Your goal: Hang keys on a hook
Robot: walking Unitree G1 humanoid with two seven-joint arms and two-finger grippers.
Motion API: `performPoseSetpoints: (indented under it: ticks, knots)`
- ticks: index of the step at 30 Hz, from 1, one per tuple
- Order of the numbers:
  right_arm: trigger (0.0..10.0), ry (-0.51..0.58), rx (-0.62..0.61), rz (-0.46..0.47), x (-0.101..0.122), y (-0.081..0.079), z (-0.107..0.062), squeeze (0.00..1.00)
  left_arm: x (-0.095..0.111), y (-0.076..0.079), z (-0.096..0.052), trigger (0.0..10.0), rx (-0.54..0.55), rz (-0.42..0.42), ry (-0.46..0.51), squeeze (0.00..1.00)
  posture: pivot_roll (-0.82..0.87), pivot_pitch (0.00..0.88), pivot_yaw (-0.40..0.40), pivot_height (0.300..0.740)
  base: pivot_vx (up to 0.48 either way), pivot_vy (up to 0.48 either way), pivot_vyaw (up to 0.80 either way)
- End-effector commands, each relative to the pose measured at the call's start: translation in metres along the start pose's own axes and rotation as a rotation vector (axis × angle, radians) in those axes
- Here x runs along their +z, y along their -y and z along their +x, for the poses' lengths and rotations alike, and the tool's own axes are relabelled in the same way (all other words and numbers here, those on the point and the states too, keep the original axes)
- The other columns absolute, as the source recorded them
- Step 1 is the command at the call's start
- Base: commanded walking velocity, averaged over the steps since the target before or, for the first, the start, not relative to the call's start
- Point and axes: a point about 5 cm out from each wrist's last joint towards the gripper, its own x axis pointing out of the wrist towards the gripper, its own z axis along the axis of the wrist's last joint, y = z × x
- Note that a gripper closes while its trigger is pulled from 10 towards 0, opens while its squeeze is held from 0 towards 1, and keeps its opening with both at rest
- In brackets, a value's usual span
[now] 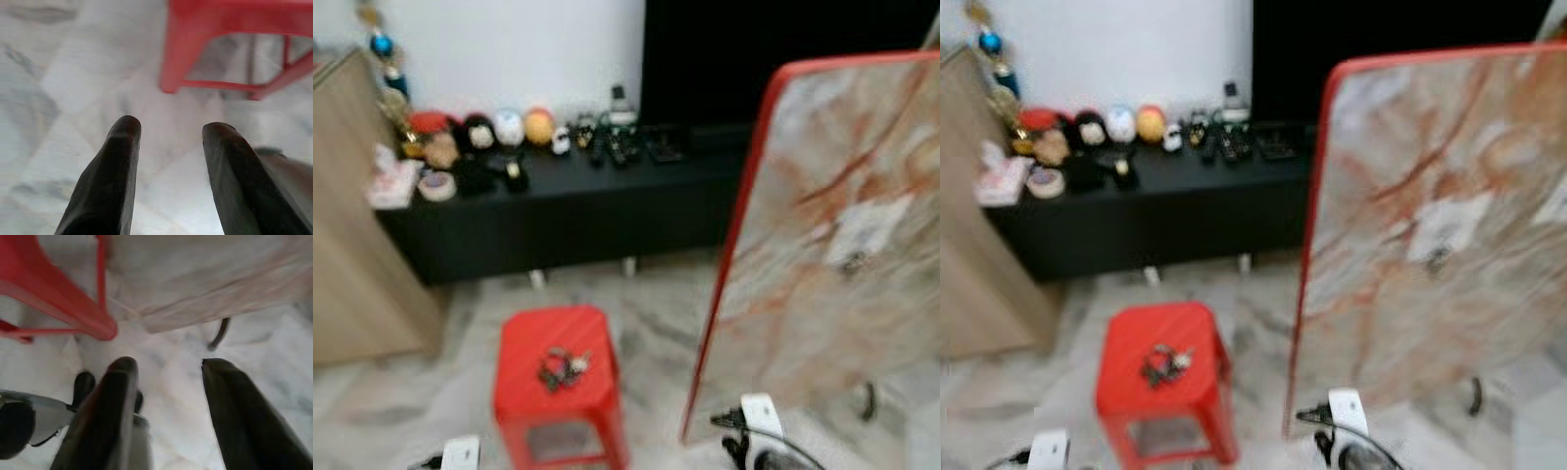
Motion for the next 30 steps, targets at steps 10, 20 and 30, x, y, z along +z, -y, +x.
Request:
performPoseSetpoints:
  ticks: [10, 20, 30]
  knots:
    - [10.0, -0.023, -0.01, 0.012, -0.006, 0.0043, -0.001, 0.0, 0.0058, 0.004, 0.0017, 10.0, -0.008, -0.001, 0.016, 0.0, 0.08, 0.0, -0.032, 0.74, 0.0, 0.48, 0.0]
    - [10.0, -0.017, -0.016, 0.046, -0.006, 0.0037, -0.0009, 0.0, 0.0104, 0.0055, 0.0026, 10.0, -0.008, -0.006, 0.036, 0.0, 0.07, 0.0, -0.029, 0.74, 0.0, 0.239, 0.0]
    - [10.0, -0.002, -0.027, 0.075, -0.0061, 0.0006, -0.0004, 0.0, 0.0103, 0.0043, 0.0025, 10.0, -0.013, -0.003, 0.032, 0.0, 0.07, 0.0, -0.015, 0.74, 0.0, 0.0, 0.0]
